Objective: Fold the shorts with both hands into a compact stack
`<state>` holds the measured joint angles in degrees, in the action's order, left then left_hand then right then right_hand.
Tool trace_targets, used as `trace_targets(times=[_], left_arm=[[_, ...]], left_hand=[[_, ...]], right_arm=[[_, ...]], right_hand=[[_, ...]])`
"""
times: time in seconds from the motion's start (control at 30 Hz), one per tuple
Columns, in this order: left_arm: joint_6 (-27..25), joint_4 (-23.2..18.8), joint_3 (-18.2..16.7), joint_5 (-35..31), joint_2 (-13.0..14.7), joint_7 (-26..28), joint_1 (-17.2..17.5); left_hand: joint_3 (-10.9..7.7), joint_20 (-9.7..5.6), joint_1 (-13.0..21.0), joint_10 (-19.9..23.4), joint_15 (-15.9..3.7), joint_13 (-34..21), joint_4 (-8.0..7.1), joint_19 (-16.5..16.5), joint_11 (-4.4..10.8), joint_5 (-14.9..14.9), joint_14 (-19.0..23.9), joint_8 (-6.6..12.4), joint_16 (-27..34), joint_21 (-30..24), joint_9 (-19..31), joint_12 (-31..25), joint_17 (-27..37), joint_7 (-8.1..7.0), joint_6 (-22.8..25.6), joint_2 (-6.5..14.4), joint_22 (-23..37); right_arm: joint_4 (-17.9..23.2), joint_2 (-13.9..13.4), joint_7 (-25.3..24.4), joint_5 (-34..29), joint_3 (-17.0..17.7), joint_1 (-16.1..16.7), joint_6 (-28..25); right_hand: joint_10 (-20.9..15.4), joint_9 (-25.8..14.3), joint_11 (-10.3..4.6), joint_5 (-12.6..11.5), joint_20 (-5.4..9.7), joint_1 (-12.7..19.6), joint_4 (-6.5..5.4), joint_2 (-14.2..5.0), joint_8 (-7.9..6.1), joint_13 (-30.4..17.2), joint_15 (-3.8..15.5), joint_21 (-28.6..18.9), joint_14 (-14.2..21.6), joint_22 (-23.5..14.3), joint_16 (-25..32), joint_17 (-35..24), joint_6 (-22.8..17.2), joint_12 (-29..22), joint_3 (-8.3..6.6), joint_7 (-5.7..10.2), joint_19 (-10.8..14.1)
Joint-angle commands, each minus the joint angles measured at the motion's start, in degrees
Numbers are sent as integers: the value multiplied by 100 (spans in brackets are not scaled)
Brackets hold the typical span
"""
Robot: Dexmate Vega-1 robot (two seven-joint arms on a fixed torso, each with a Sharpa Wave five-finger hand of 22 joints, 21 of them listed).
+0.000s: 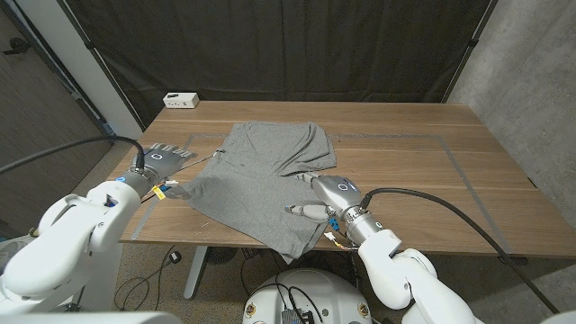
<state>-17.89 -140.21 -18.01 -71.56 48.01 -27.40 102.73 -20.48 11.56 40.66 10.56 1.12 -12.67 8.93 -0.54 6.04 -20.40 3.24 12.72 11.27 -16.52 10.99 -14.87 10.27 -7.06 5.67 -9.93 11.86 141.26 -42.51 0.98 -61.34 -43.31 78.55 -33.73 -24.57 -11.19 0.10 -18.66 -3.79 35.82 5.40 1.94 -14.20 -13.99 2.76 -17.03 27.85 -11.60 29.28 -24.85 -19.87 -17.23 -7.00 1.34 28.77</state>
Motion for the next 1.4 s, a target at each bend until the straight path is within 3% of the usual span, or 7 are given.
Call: trace_targets(times=[0.03, 0.5, 0.73, 1.0, 1.2, 1.4], left_arm=[[261, 127, 79, -844, -303, -395, 5], [279, 413, 406, -1472, -305, -758, -282], [293, 606, 665, -1558, -151, -893, -449], [234, 805, 873, -1627, 29, -672, -441], [101, 1049, 1046, -1855, 217, -241, -370], [-104, 1279, 1113, -2040, 380, 324, -271]], left_hand=[[12, -9, 138, 31, -14, -19, 20, -52, -1, -64, 64, -19, 39, -19, 15, -45, 24, -33, -55, 25, 9], [37, -60, 422, -83, -58, -37, 32, -91, 47, -194, 3, -93, 1, -17, 22, 10, 22, -77, -214, 136, 5], [59, -100, 544, -160, -66, -46, 23, -78, 31, -245, -58, -132, -25, -6, 26, 43, 19, -90, -318, 173, 4], [95, -169, 592, -159, -121, -54, -7, -104, 82, -263, -55, -126, -22, -11, 28, 44, 17, -155, -315, 201, 5], [99, -347, 865, 212, -418, -66, -63, -329, 350, -250, 182, -16, 52, -86, 28, -79, 8, -360, 7, 485, 5], [90, -436, 1144, 434, -584, -67, -44, -474, 541, -204, 328, 51, 69, -134, 26, -119, -4, -463, 242, 660, 3]], right_arm=[[-119, 270, 521, -535, -210, 175, 40], [-170, 477, 725, -960, -279, 582, -9], [-162, 535, 914, -1271, -312, 680, -28], [-253, 651, 615, -1238, -293, 891, 47], [-303, 729, 489, -1438, -328, 1023, -29], [-356, 752, 395, -1585, -354, 1179, -80]], right_hand=[[-3, -15, -11, -50, 5, 135, 35, 3, 21, -17, 491, -6, 31, -23, 11, -21, -34, -10, 14, -9, -39], [-67, -19, -27, -91, 62, 341, 106, -58, 66, -46, 543, -21, 160, -28, 204, -181, -66, -16, 36, -3, -16], [-19, -22, -32, -83, 76, 319, 103, 29, 107, -61, 548, -8, 112, -33, 261, -262, -31, 14, 135, 2, -61], [18, -25, -15, -92, 63, 302, 83, 35, 134, -75, 542, -11, 98, -37, 277, -296, -7, 37, 182, 2, -63], [-70, -28, 3, -114, 39, 382, 96, -36, 130, -87, 560, -46, 203, -39, 393, -373, -64, 10, 177, -25, 16], [-71, -31, -18, -145, 55, 583, 173, -95, 135, -100, 587, -57, 212, -41, 476, -449, -98, 22, 141, -19, 33]])
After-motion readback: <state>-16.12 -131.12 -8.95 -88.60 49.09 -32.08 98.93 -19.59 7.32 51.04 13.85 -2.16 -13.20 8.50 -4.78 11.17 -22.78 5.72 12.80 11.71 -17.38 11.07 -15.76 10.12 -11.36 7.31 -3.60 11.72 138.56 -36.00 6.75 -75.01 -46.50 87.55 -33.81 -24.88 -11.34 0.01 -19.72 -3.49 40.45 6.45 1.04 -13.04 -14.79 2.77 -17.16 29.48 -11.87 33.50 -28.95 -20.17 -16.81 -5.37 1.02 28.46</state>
